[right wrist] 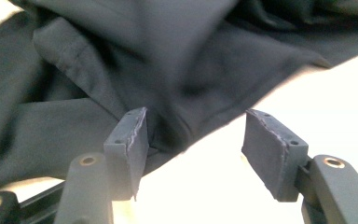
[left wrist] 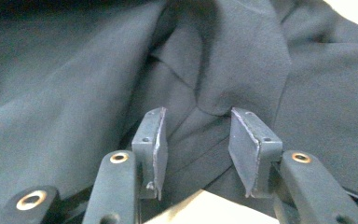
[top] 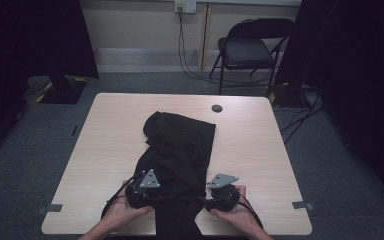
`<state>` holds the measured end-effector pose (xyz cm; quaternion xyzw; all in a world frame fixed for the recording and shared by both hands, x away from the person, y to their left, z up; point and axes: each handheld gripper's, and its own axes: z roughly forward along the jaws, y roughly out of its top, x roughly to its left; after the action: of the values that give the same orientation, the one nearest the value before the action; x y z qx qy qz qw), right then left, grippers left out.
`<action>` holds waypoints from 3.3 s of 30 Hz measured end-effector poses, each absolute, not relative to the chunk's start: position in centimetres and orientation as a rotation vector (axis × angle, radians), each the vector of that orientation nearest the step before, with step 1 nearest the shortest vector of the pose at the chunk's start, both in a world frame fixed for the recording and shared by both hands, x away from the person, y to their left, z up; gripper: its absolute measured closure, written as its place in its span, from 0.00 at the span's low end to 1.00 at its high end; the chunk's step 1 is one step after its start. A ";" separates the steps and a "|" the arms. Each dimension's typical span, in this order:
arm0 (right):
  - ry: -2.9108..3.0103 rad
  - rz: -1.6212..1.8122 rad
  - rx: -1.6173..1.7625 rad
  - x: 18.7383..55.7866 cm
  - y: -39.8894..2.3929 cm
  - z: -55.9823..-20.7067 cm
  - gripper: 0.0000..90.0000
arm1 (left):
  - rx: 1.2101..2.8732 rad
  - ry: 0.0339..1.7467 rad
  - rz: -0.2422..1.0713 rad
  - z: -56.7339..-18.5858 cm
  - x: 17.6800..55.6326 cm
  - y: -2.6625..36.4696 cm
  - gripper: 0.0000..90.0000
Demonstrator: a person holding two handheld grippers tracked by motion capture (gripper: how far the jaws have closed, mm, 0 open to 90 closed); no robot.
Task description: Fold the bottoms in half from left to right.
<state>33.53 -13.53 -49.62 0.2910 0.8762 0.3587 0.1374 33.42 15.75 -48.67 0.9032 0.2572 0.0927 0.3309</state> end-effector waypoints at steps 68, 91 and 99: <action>2.381 1.288 1.119 46.8 -12.0 -47.4 0.38 | 2.037 1.048 0.357 -46.9 49.8 18.9 0.37; 2.084 1.559 0.871 42.4 -15.5 -31.2 0.96 | 1.783 0.727 0.380 -32.7 39.9 19.0 0.93; 2.342 1.439 0.932 35.2 -15.6 -39.8 0.96 | 2.022 0.796 0.162 -42.6 33.4 18.3 0.93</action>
<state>35.17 -15.62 -39.84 0.3187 0.8011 0.4924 0.1194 33.40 18.31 -42.58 0.8224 0.3240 0.0661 0.4630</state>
